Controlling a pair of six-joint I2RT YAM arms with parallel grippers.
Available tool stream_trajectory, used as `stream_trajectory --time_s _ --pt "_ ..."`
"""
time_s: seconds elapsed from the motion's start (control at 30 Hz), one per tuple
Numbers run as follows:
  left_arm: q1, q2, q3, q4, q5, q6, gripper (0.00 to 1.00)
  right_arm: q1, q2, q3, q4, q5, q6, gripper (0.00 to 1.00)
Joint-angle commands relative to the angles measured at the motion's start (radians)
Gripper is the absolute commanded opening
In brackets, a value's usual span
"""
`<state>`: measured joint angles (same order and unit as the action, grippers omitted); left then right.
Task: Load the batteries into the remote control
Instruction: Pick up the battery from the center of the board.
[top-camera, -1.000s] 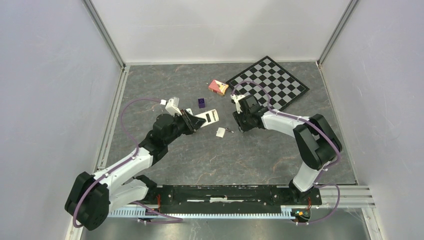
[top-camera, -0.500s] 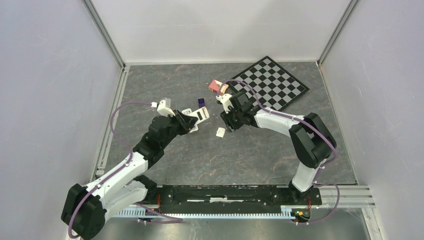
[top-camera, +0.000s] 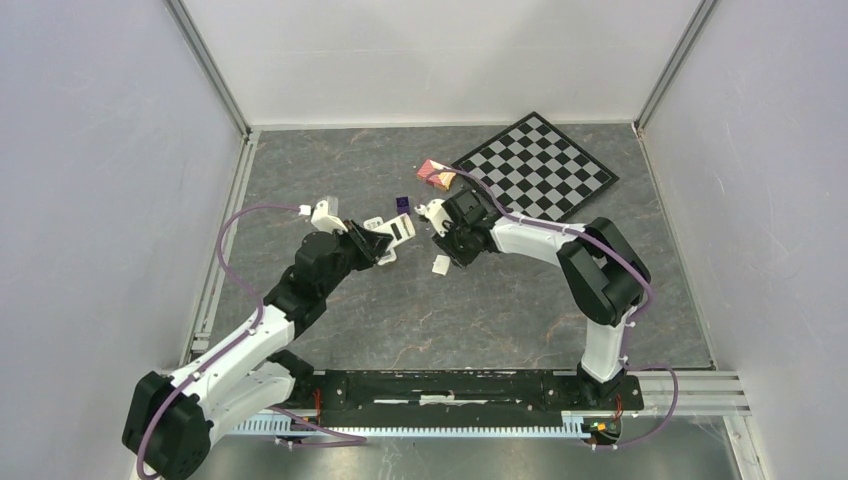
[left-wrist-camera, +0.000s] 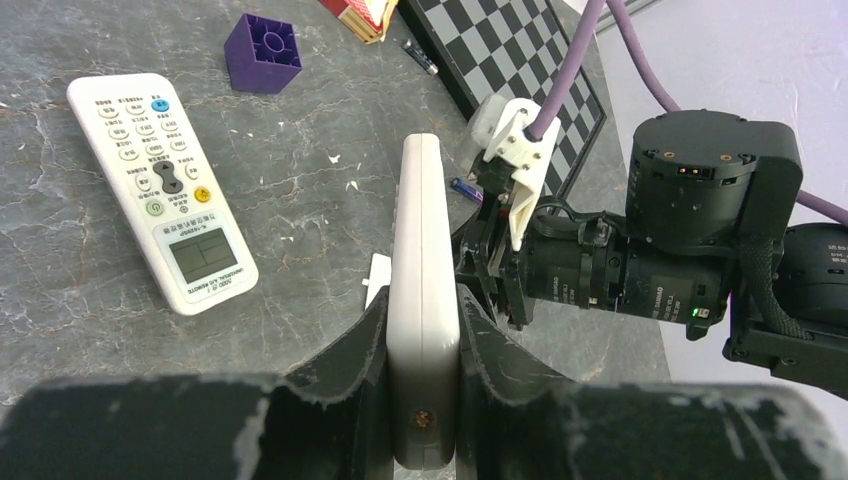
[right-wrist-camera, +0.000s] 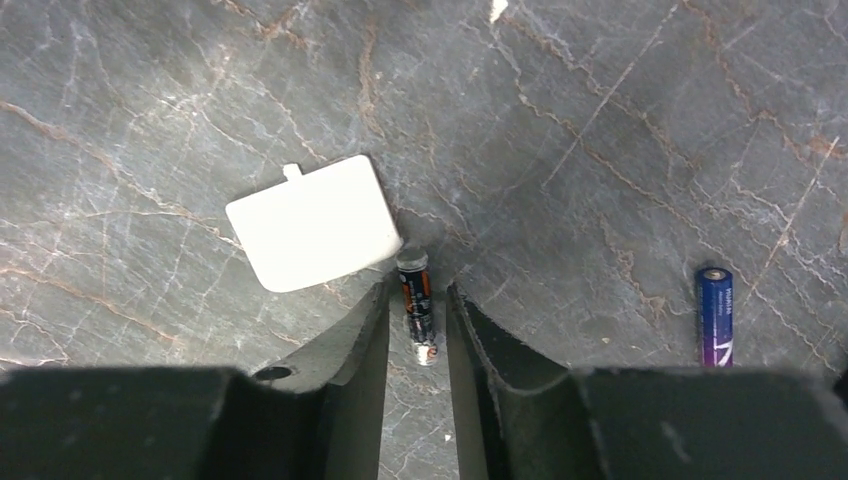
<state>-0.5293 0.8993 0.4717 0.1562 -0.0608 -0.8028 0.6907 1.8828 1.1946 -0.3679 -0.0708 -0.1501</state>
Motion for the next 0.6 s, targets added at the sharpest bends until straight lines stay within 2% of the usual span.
stream_trajectory --time_s 0.0,0.1,0.2,0.4,0.57 --pt "0.009 -0.022 0.020 0.025 -0.018 0.019 0.02 0.015 0.035 0.042 -0.054 0.053 -0.012 0.28" --pt "0.011 -0.023 0.019 0.025 -0.010 0.019 0.02 0.015 0.054 0.058 -0.082 0.064 0.011 0.16" --pt "0.012 -0.022 0.012 0.033 0.003 0.019 0.02 0.015 0.045 0.051 -0.075 0.117 0.046 0.11" --pt "0.012 0.022 -0.011 0.089 0.088 0.007 0.02 0.002 -0.049 -0.006 -0.006 0.139 0.142 0.08" --pt "0.011 0.086 -0.033 0.170 0.179 -0.041 0.02 -0.036 -0.193 -0.099 0.054 0.084 0.247 0.08"
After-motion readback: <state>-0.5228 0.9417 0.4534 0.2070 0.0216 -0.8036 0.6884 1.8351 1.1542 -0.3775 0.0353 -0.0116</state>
